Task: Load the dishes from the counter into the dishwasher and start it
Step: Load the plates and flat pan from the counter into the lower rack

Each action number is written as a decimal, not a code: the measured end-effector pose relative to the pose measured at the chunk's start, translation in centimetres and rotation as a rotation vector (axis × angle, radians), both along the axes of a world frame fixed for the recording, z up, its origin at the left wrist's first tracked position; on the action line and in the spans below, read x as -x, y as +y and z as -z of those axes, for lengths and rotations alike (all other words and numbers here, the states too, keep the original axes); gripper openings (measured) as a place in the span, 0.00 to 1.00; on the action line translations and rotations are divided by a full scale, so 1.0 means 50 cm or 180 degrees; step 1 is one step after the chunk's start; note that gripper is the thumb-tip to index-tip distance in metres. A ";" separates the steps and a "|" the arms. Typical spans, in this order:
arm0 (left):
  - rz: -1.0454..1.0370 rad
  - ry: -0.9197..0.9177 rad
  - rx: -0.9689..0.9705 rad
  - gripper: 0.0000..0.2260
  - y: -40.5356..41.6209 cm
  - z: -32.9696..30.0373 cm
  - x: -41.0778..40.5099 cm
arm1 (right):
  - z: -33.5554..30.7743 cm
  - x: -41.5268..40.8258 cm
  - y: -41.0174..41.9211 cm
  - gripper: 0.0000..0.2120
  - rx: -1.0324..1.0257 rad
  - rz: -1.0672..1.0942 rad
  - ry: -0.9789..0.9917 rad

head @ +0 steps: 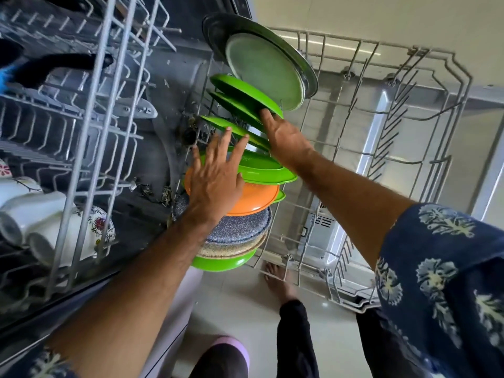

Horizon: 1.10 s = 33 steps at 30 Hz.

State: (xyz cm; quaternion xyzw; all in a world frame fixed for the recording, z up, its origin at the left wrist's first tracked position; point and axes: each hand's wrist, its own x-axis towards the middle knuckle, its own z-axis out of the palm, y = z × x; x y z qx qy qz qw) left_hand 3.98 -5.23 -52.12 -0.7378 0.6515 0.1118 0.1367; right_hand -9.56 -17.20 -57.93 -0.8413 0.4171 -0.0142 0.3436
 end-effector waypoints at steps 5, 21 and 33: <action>0.0040 0.0013 -0.0036 0.39 0.005 0.000 -0.002 | 0.000 0.005 -0.015 0.33 -0.0204 -0.0208 0.0160; -0.0143 -0.0021 -0.0334 0.33 0.048 -0.180 0.109 | -0.214 0.237 0.107 0.34 0.0260 -0.0799 -0.0013; -0.0890 -0.0041 0.0228 0.34 0.354 -0.668 0.311 | -0.733 0.317 0.271 0.40 0.0700 -0.1782 0.0399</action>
